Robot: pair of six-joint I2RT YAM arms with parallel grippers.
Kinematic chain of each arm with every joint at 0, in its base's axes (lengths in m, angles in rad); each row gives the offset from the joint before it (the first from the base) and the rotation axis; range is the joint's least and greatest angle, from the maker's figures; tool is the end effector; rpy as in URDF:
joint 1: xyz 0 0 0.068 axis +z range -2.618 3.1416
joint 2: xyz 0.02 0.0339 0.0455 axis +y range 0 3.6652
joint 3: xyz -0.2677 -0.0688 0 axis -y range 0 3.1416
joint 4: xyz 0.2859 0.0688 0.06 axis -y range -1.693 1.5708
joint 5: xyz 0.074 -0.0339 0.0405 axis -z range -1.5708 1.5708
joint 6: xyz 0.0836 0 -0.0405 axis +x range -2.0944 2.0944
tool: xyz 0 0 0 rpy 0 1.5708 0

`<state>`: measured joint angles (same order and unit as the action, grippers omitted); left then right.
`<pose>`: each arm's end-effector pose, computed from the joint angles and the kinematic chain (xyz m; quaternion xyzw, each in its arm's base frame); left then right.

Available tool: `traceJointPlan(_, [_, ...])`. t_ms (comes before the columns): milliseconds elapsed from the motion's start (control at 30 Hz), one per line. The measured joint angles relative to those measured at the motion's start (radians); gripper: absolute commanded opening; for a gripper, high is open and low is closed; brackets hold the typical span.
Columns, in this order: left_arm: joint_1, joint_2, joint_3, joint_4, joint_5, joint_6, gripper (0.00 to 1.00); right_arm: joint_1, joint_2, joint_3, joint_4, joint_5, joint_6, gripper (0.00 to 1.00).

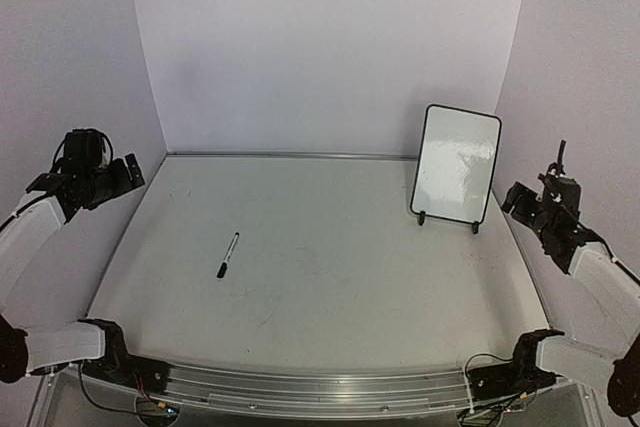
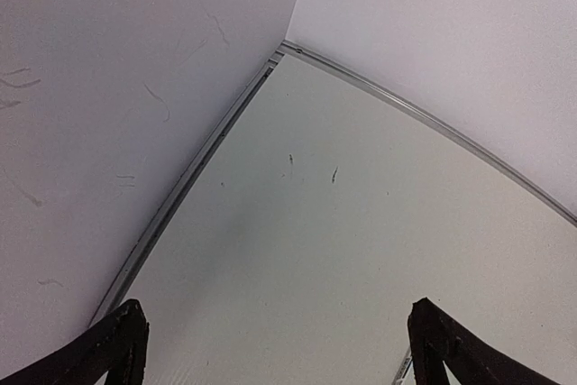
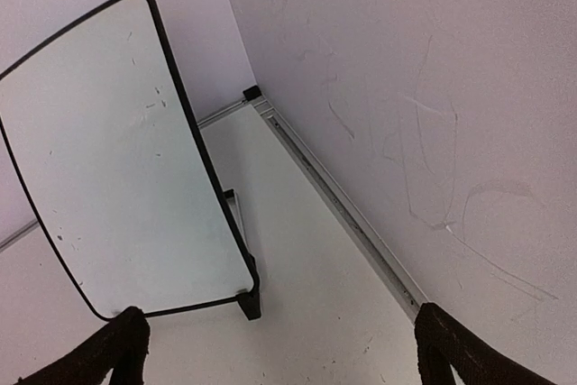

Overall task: Write a sentence on the whiteboard
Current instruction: Pick up the whiteboard stand from the corner of the board.

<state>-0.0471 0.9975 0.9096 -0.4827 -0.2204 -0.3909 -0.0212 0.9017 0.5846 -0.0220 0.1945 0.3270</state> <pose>0.2963 0.0043 0.2890 -0.2012 0.8503 -0.0093 0.4862 0.2910 -0.0223 0.2394 0.1960 0.7904 0.0092 0.5803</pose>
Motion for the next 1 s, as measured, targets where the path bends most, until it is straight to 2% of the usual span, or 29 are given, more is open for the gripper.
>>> traceJointPlan(233, [0.000,0.061,0.263,-0.173,0.059,0.081,0.99,0.000,0.105,0.076,-0.119,-0.086,-0.038,0.98])
traceJointPlan(367, [0.000,0.080,0.347,-0.187,0.102,0.162,0.99,0.000,0.178,0.098,-0.146,-0.127,-0.045,0.96])
traceJointPlan(467, [0.000,0.079,0.328,-0.182,0.133,0.214,0.99,0.000,0.255,0.103,-0.160,-0.142,-0.043,0.88])
traceJointPlan(633, [0.000,0.074,0.214,-0.130,0.226,0.270,0.99,0.000,0.449,0.156,-0.174,-0.164,-0.050,0.69])
traceJointPlan(733, [0.000,0.074,0.166,-0.117,0.267,0.292,0.99,0.000,0.554,0.196,-0.176,-0.187,-0.058,0.65])
traceJointPlan(1000, [0.000,0.076,0.141,-0.073,0.346,0.314,0.99,0.000,0.732,0.306,-0.155,-0.209,-0.094,0.46])
